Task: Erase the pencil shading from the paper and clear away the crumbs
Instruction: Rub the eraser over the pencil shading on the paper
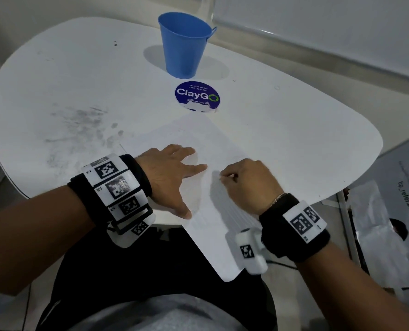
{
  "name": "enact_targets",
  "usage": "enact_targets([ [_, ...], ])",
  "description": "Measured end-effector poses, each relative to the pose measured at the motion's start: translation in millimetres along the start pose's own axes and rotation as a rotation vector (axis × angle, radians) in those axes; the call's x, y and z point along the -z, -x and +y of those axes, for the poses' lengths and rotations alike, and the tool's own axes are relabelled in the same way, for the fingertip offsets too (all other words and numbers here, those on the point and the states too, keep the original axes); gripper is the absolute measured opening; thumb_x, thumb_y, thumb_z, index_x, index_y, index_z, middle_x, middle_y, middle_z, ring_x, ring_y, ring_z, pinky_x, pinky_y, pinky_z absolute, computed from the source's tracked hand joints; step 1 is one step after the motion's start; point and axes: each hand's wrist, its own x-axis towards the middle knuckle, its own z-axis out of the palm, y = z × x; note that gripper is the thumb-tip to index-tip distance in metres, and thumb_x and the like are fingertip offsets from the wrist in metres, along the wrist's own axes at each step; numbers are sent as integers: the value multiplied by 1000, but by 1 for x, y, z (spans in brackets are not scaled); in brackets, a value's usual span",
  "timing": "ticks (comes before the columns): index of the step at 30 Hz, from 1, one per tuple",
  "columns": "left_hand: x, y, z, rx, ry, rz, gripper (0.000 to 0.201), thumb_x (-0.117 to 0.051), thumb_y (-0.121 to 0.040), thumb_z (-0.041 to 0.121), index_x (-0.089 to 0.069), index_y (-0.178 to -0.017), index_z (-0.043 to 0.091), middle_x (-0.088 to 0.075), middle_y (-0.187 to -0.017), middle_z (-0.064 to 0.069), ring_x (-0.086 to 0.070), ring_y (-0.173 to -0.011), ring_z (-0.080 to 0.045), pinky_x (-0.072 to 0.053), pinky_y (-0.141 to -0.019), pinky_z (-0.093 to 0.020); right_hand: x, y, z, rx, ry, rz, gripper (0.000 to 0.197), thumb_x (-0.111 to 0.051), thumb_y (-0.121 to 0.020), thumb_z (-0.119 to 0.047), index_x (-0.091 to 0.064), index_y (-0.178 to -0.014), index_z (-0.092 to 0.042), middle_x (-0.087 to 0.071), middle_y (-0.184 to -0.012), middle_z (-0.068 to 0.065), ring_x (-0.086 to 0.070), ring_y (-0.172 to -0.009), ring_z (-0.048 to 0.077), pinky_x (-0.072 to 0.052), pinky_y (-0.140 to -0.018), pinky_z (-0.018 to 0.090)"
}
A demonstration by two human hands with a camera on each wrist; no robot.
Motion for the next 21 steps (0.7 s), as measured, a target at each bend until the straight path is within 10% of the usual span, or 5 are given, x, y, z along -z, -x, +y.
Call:
enact_targets([
  [17, -4, 1, -1, -13, 14, 55, 110, -60, -74, 82, 3, -157, 49, 13, -167, 8, 8, -154, -16, -20, -122, -43, 15, -20, 34, -85, -64, 62, 17, -62, -94, -25, -77, -103, -21, -74, -98, -6, -61, -84, 8, -41, -74, 18],
  [21, -7, 1, -1, -20, 89, 100, 106, -59, -76, 80, -3, -158, 43, 8, -167, 7, 4, -154, -17, -19, -122, -42, 10, -16, 29, -45, -62, -34, 16, -62, -94, -25, -77, -99, -21, -59, -68, -20, -53, -64, 1, -36, -61, 15],
])
